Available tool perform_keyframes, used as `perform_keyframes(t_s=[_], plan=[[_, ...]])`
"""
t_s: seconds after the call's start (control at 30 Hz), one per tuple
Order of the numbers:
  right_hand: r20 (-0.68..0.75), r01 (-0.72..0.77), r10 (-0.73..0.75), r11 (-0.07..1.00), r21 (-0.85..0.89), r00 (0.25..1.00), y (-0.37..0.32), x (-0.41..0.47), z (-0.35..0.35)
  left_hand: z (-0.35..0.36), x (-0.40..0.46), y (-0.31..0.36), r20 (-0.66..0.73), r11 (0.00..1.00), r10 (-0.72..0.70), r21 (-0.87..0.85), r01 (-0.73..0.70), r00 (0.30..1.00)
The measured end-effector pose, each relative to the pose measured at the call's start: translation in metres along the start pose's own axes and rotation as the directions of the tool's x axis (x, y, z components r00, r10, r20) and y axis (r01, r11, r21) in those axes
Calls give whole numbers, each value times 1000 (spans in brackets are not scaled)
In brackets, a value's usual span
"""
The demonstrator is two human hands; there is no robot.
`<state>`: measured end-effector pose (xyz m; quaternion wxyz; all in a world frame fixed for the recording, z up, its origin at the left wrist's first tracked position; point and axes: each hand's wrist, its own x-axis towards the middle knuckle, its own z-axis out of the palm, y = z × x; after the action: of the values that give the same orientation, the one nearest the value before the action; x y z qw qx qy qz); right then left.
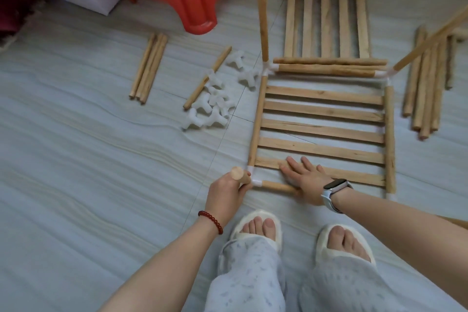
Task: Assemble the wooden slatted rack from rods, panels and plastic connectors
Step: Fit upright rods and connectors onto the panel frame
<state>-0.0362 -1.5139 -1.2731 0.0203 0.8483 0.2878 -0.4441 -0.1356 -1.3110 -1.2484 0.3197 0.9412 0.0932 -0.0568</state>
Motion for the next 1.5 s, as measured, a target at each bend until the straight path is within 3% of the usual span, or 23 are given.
perform_keyframes(t_s=[0.1,0.3,0.5,0.77,0.93,1.0,1.13,1.23,1.33,1.4,1.5], plan=[[7,-3,3,999,-44,1000,-5,1,-6,-8,7,-10,112,993,104,34,-109,988],[-12,-14,12,988,-157,1000,-15,2,-10,-19,15,-15,170,955,276,61,-289,946],[-48,10,-16,993,-119,999,-15,4,-10,-22,19,-15,90,898,408,138,-417,909],[-77,6,-15,993,-120,997,-9,6,-17,-7,18,-15,77,904,407,109,-414,910],[-59,7,-16,988,-152,998,-7,4,-22,-12,22,-13,227,917,341,133,-376,912],[-41,19,-26,988,-154,999,-7,6,-25,-17,28,-16,270,899,376,125,-420,886],[-39,54,-63,975,-217,997,-7,8,-29,-24,49,-27,422,828,356,272,-491,834],[-54,81,-103,946,-312,993,-9,7,-25,-34,74,-44,366,815,248,422,-397,897],[-55,107,-137,922,-372,989,-15,10,-21,-42,100,-57,196,850,53,506,-148,979],[-50,117,-147,917,-380,988,-18,13,-17,-43,116,-63,147,838,-74,545,-19,986],[-54,134,-165,919,-370,985,-19,15,-14,-37,137,-71,178,816,-169,577,37,969]])
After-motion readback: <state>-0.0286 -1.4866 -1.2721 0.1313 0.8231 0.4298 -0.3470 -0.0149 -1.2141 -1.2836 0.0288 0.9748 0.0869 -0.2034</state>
